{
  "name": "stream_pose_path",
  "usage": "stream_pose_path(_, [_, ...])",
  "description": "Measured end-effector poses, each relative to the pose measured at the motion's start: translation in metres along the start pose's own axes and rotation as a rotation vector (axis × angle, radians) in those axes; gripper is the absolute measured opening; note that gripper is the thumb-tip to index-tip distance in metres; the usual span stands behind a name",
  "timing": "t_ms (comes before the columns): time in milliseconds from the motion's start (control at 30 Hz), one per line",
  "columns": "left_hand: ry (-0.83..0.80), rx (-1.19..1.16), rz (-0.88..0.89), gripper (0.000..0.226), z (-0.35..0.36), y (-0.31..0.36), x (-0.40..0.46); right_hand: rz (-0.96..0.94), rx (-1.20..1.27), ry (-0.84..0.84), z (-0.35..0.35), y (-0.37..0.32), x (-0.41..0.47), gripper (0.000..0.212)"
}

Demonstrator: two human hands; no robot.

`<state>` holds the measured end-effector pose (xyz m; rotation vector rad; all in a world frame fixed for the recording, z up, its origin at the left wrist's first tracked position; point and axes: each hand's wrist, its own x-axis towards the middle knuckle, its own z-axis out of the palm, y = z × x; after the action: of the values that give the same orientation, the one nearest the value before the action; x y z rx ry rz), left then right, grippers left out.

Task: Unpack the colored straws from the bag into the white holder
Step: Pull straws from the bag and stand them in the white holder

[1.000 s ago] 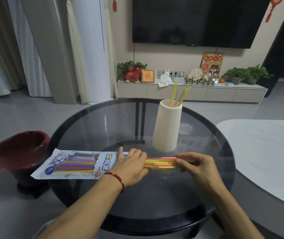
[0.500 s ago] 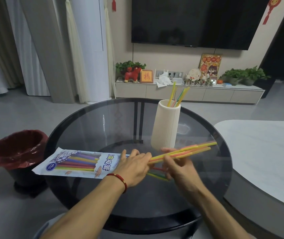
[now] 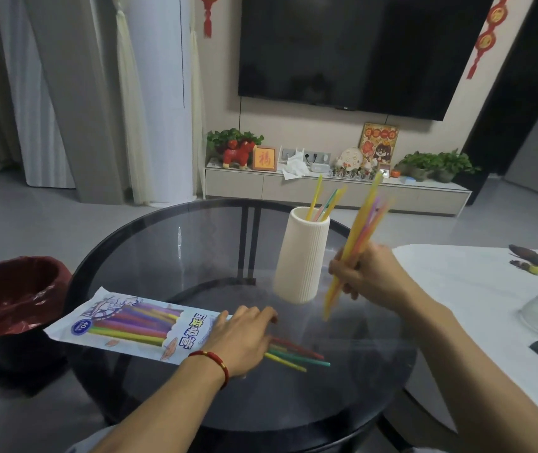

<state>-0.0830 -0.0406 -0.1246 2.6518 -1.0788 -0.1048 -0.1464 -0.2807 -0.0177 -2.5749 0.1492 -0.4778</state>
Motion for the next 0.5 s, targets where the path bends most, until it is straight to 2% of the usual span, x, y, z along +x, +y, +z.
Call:
stream_pose_path(133, [-0.013, 0.030, 0.001, 0.041, 0.002, -0.001, -0.001, 0.096, 0.006, -0.140, 0.038, 0.024, -0.004, 0.021])
stream_pose_path(267, [0.034, -0.010, -0.002, 0.049, 0.001, 0.001, 0.000, 0.089, 0.085, -0.112, 0.043, 0.033, -0.008, 0.020])
stream_pose_path(400, [0.213, -0.119, 0.024, 0.052, -0.004, 0.005, 0.003, 0.095, 0.092, -0.104, 0.047, 0.031, -0.021, 0.021])
stream_pose_path(467, [0.287, -0.217, 0.033, 0.055, -0.004, 0.009, 0.005, 0.075, 0.128, -0.028, 0.033, 0.025, -0.021, 0.022])
stream_pose_path(500, [0.323, -0.269, 0.028, 0.056, -0.005, 0.010, 0.006, 0.065, 0.188, 0.061, 0.023, 0.019, -0.018, 0.020])
